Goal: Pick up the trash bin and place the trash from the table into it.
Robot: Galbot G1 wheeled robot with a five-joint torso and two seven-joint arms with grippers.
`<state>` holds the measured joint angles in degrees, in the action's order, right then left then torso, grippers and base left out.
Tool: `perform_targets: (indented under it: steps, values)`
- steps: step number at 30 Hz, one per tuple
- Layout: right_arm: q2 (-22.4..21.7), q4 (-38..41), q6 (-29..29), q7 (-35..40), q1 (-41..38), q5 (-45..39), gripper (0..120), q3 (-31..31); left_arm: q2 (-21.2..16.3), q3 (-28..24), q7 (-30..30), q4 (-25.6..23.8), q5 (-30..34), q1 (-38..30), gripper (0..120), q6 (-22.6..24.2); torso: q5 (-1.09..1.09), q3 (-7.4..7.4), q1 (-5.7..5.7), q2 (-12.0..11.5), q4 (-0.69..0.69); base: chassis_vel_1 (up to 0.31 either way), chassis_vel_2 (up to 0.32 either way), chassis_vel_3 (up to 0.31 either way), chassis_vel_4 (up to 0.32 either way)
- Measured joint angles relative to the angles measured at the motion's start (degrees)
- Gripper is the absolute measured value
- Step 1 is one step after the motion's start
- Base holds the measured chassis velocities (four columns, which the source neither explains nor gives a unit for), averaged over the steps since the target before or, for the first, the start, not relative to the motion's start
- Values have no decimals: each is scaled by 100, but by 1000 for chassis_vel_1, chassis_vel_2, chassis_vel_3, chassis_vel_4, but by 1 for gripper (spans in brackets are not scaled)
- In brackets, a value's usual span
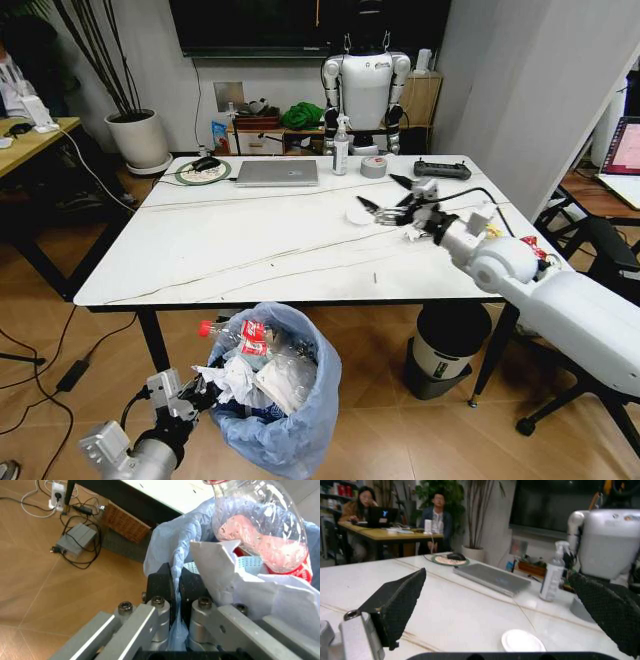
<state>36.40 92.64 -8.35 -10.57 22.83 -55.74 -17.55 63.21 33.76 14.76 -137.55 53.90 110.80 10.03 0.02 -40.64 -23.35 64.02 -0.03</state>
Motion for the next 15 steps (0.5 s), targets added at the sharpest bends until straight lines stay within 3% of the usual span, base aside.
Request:
perform_targets:
  steps: [4, 7, 15]
  values:
    - [-42, 153, 152, 245, 335, 21, 100, 140, 20, 18, -14, -3, -41, 24, 0, 0, 0, 0, 0, 0, 0, 0, 0, 0, 0]
    - [-29, 367, 377, 926, 525, 92, 100, 212, 43, 30, -21, -9, -63, 61, 0, -4, -3, 0, 1, 0, 1, 0, 0, 0, 0]
    - [76, 275, 985, 1766, 192, 90, 100, 18, 18, 117, -25, -65, -33, 99, 0, -10, -1, 0, 1, 1, 1, 0, 0, 0, 0]
